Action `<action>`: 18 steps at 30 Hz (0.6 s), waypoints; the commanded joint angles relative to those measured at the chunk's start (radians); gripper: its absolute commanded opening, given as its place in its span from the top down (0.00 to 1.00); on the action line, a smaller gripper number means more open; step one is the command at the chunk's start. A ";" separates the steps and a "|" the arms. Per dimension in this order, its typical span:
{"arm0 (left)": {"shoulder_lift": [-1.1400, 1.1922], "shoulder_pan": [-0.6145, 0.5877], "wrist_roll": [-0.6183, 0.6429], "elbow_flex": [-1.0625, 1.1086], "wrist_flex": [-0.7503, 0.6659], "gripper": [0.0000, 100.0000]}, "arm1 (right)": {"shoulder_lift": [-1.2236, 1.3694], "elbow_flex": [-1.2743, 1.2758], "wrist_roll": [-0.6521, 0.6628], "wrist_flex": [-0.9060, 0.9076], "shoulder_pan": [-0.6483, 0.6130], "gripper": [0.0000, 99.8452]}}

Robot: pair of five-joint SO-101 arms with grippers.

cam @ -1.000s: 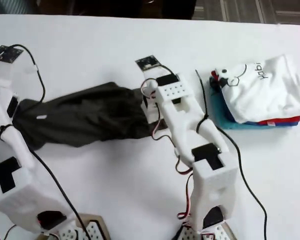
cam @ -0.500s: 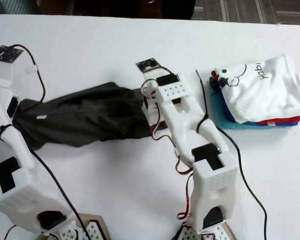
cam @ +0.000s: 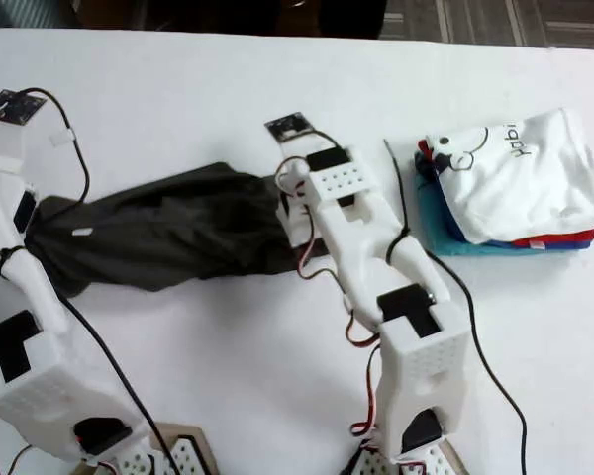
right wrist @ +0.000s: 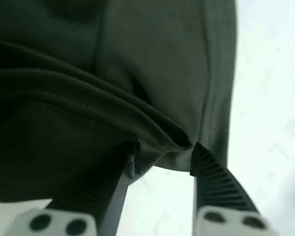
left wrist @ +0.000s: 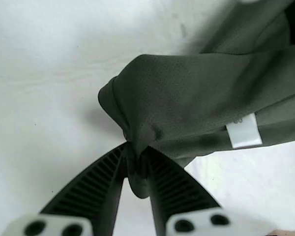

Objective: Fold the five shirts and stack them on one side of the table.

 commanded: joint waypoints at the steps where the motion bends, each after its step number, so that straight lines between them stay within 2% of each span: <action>1: -0.012 -0.012 -0.006 -0.004 -0.015 0.97 | -0.004 -0.040 -0.002 -0.012 -0.028 0.83; 10: -0.012 -0.012 -0.006 -0.004 -0.012 0.97 | 0.016 -0.040 -0.002 -0.013 -0.019 0.83; 15: -0.012 -0.014 -0.008 -0.004 -0.011 0.97 | 0.090 -0.058 0.055 -0.013 -0.004 0.83; 18: -0.012 -0.014 -0.008 -0.004 -0.011 0.97 | 0.094 -0.086 0.060 -0.012 0.004 0.86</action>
